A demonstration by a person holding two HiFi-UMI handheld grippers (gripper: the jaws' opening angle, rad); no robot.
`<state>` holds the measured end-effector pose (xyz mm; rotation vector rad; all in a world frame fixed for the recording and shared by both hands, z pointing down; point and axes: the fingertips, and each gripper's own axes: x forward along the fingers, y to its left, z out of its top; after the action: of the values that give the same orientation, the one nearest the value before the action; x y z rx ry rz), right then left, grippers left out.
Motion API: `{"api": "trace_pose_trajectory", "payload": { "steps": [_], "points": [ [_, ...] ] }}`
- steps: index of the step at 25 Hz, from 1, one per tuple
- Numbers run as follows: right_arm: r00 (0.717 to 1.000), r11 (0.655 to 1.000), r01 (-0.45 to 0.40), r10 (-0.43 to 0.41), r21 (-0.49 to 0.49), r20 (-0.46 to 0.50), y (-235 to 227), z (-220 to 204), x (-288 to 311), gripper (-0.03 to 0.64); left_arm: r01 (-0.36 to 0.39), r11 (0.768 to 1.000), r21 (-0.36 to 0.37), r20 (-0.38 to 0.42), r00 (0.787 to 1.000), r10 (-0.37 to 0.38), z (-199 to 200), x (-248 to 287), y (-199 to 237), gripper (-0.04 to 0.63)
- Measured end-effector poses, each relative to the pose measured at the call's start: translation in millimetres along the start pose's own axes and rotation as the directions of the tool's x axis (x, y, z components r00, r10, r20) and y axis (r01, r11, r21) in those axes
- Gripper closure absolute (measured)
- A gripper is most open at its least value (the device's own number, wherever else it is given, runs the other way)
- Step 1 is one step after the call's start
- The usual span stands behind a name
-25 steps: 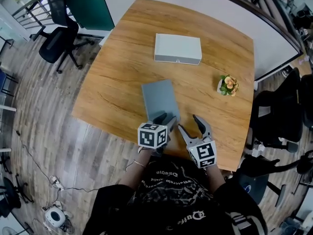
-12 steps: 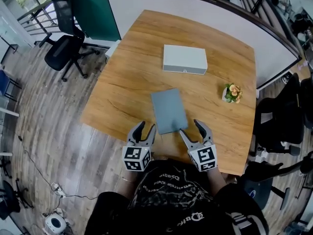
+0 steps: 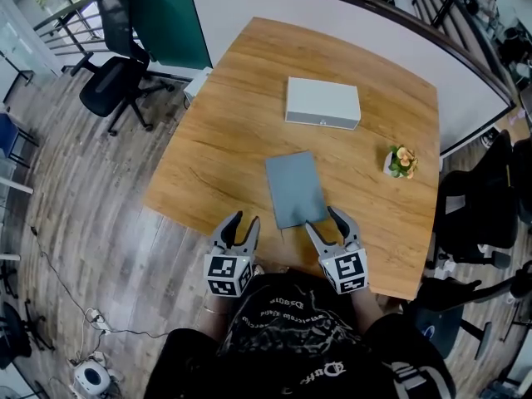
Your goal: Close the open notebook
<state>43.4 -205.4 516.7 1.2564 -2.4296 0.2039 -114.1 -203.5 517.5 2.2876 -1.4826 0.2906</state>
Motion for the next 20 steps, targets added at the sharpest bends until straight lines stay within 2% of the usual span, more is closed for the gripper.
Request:
{"api": "trace_pose_trajectory", "payload": {
  "steps": [4, 8, 10, 13, 15, 18, 20],
  "points": [
    [0.999, 1.0, 0.022, -0.022, -0.006, 0.023, -3, 5, -2, 0.454, 0.099, 0.995, 0.008, 0.005, 0.995, -0.099, 5, 4, -19, 0.451],
    [0.999, 0.999, 0.044, -0.044, -0.015, 0.031, -6, 6, -6, 0.557, 0.11, 0.994, 0.02, 0.018, 0.994, -0.11, 8, 8, -27, 0.542],
    [0.999, 0.999, 0.037, -0.037, -0.012, 0.035, -7, 7, -7, 0.609, 0.107, 0.994, 0.016, 0.022, 0.994, -0.107, 9, 9, -28, 0.555],
    [0.999, 1.0, 0.005, -0.005, 0.001, 0.048, -6, 9, -7, 0.609, 0.107, 0.994, 0.02, 0.011, 0.994, -0.107, 8, 12, -31, 0.571],
    [0.999, 1.0, -0.004, 0.004, 0.001, 0.051, -5, 9, -6, 0.609, 0.144, 0.99, 0.005, 0.007, 0.99, -0.144, 8, 12, -37, 0.574],
    [0.999, 1.0, -0.003, 0.003, -0.01, 0.044, -5, 10, -3, 0.611, 0.204, 0.978, -0.032, 0.04, 0.978, -0.203, 16, 11, -50, 0.574],
    [0.999, 1.0, 0.006, -0.006, -0.012, 0.034, -6, 9, -2, 0.611, 0.208, 0.978, -0.014, 0.032, 0.978, -0.207, 16, 12, -54, 0.574]
  ]
}}
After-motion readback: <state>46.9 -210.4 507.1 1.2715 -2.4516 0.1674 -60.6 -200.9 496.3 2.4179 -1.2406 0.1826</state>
